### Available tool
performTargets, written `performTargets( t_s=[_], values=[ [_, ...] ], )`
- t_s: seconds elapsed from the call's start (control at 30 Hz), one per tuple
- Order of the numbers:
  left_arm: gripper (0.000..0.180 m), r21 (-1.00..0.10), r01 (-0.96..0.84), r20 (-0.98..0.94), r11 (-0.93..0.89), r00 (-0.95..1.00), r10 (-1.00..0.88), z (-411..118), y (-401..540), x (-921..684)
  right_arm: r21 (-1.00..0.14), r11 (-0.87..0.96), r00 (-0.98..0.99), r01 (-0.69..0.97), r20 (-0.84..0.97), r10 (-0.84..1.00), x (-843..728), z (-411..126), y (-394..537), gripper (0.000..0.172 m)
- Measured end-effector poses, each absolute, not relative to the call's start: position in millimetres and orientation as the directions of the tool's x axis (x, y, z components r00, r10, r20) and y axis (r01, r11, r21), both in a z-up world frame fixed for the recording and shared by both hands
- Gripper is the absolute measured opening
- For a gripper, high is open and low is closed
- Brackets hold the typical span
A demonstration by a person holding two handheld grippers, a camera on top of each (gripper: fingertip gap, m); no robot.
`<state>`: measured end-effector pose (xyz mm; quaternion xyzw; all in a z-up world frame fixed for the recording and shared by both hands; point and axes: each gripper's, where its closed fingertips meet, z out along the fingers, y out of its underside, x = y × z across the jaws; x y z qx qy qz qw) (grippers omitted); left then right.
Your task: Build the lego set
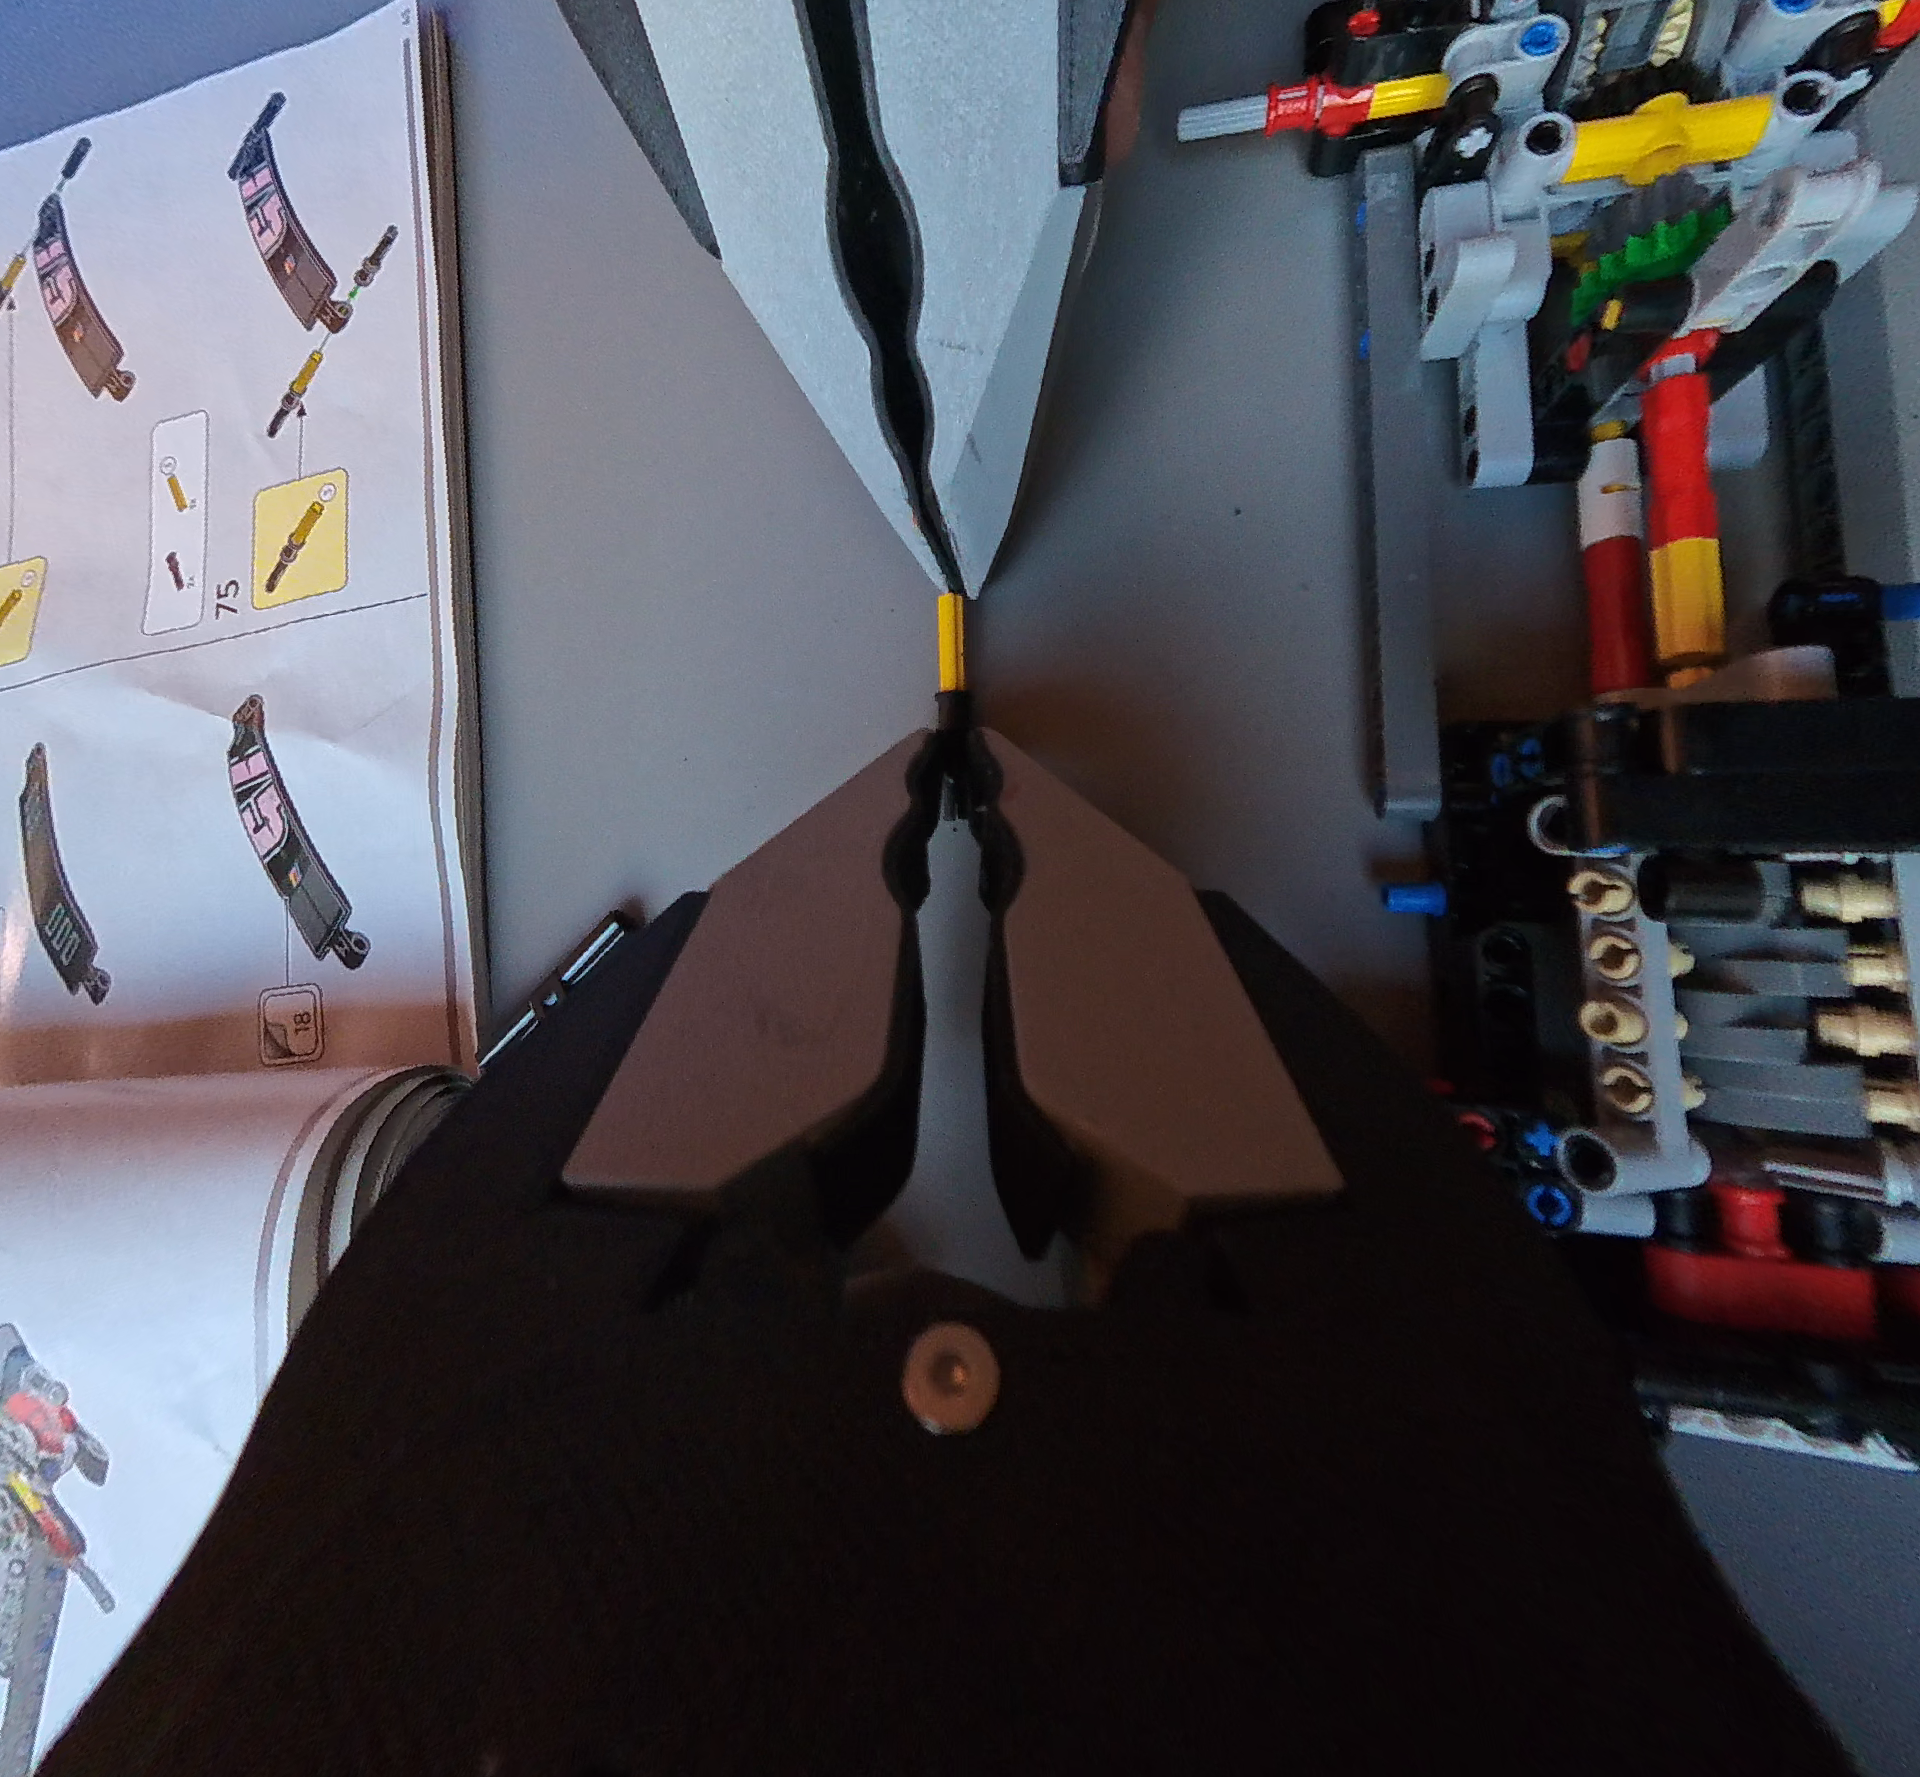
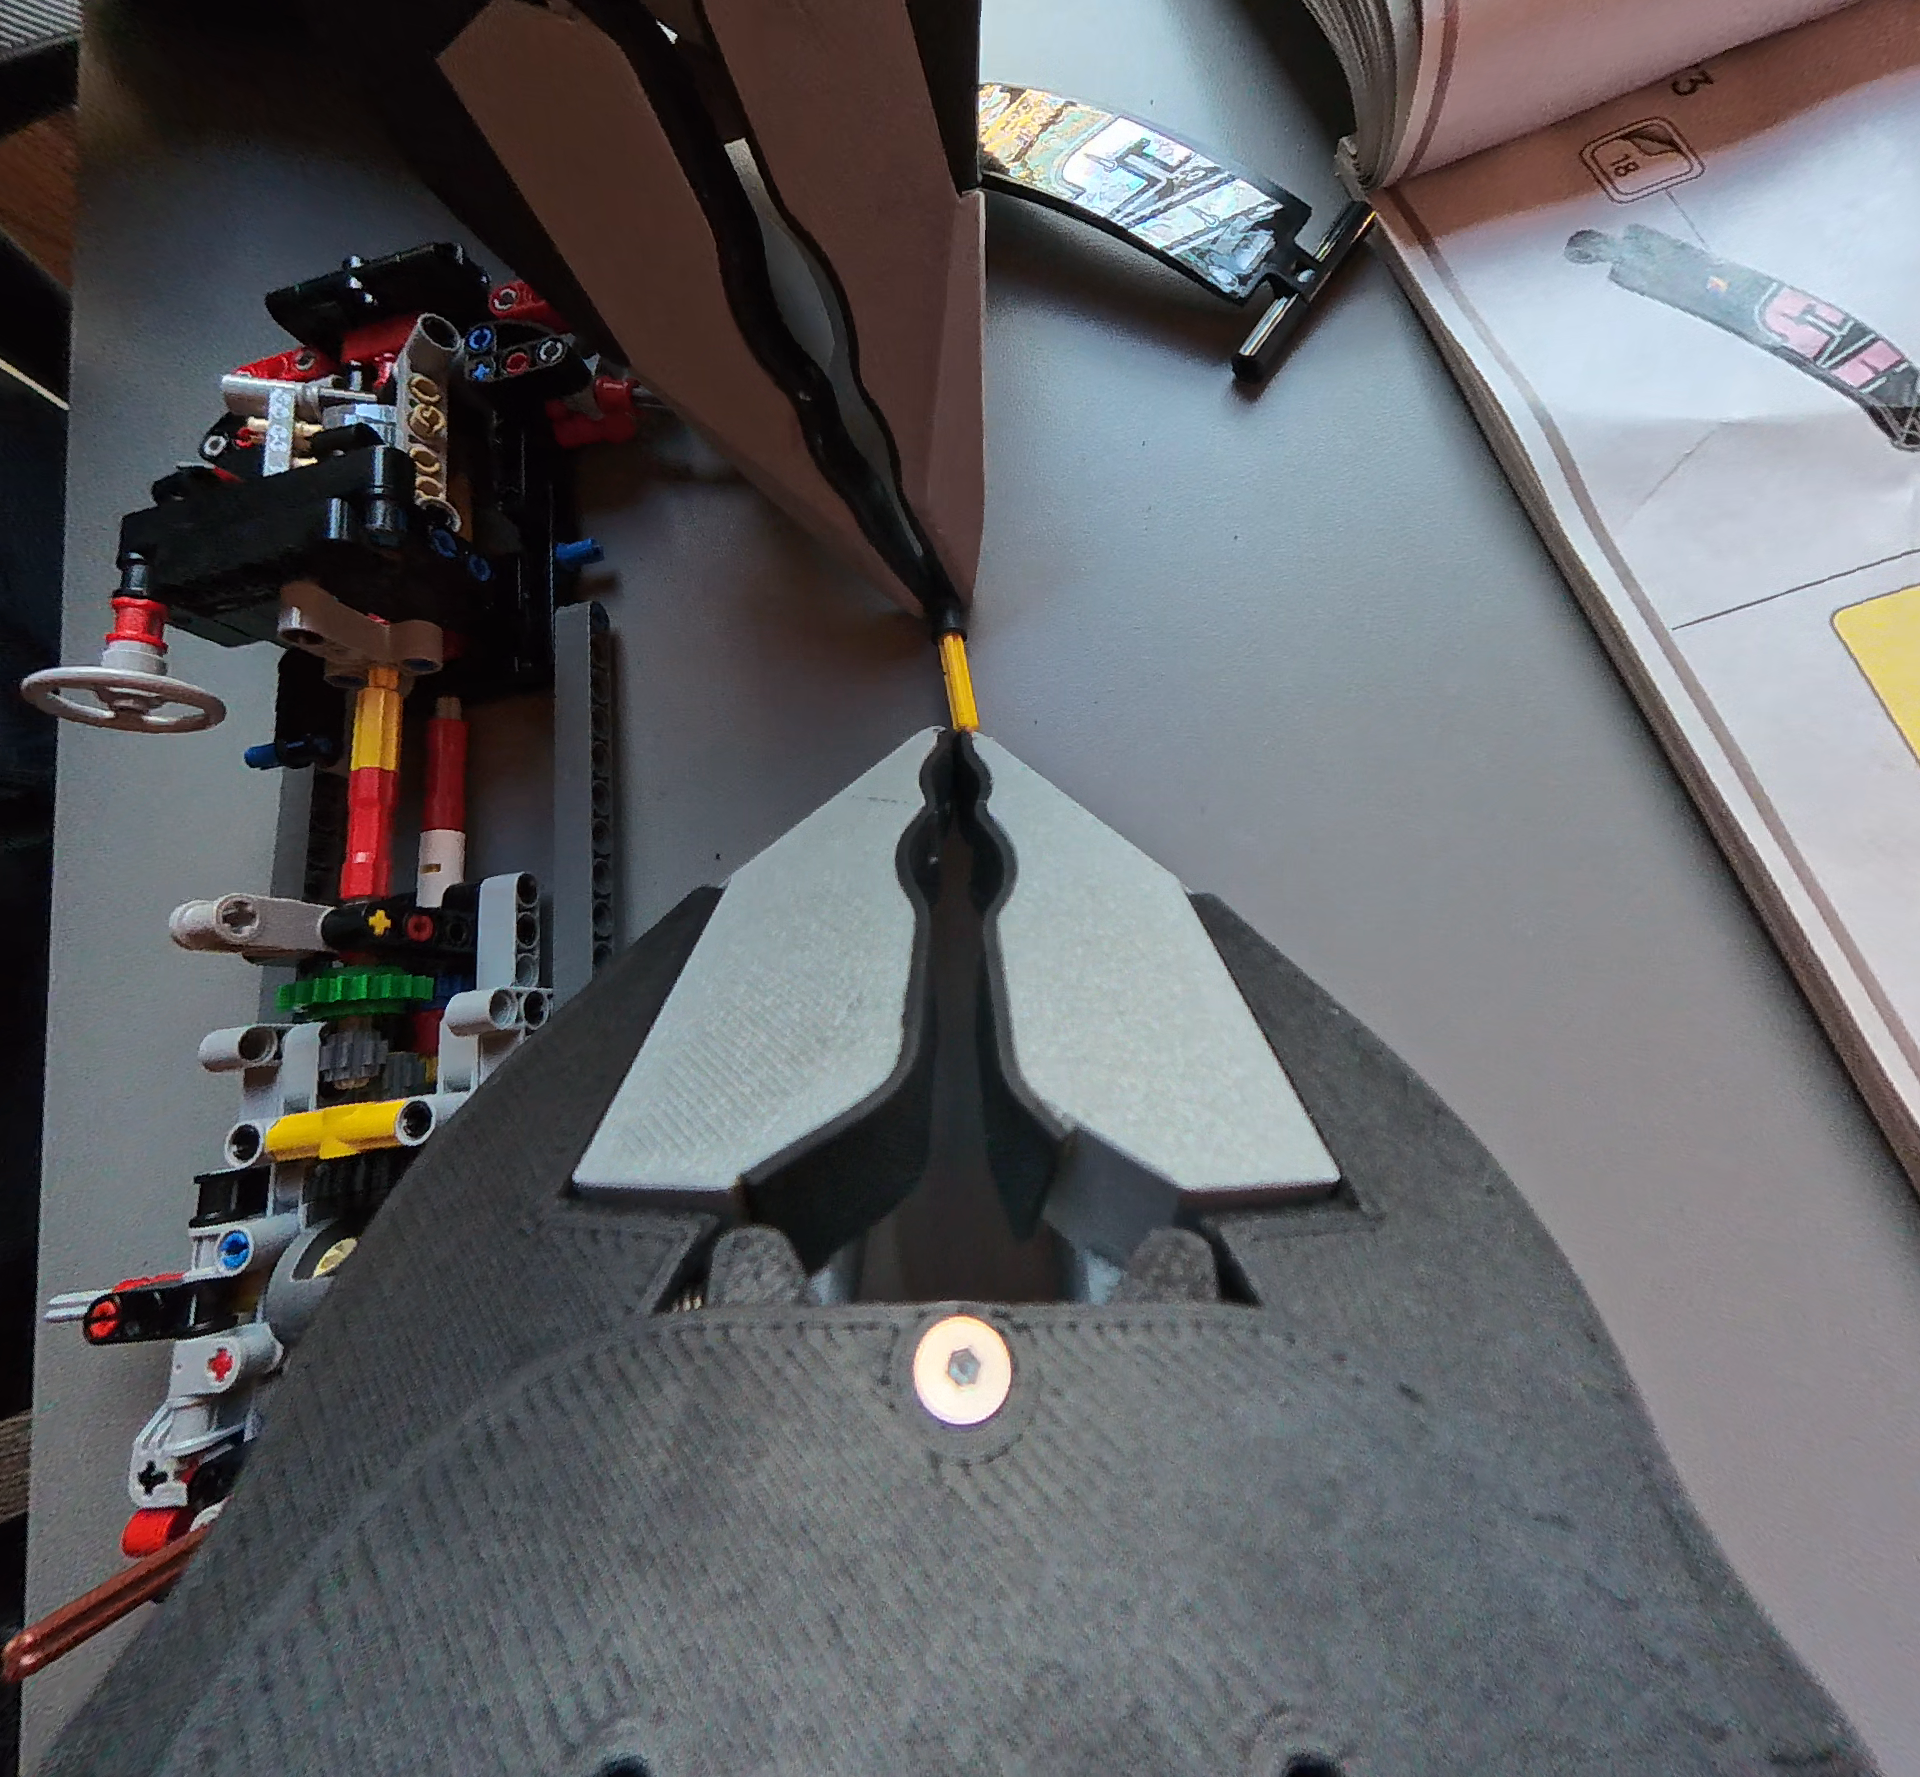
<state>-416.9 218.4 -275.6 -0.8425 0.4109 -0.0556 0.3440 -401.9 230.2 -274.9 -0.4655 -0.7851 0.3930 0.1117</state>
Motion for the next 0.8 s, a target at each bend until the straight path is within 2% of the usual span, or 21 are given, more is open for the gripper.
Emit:
performTargets(
  t_s=[0.8],
  values=[
    [0.002,-0.641,-0.619,-0.107,-0.454,0.658,-0.745,-275.4,218.7,-417.0,-0.731,0.36,-0.594,0.58,-0.076,0.801,-404.7,-275.6,231.1,0.0]
  ],
)
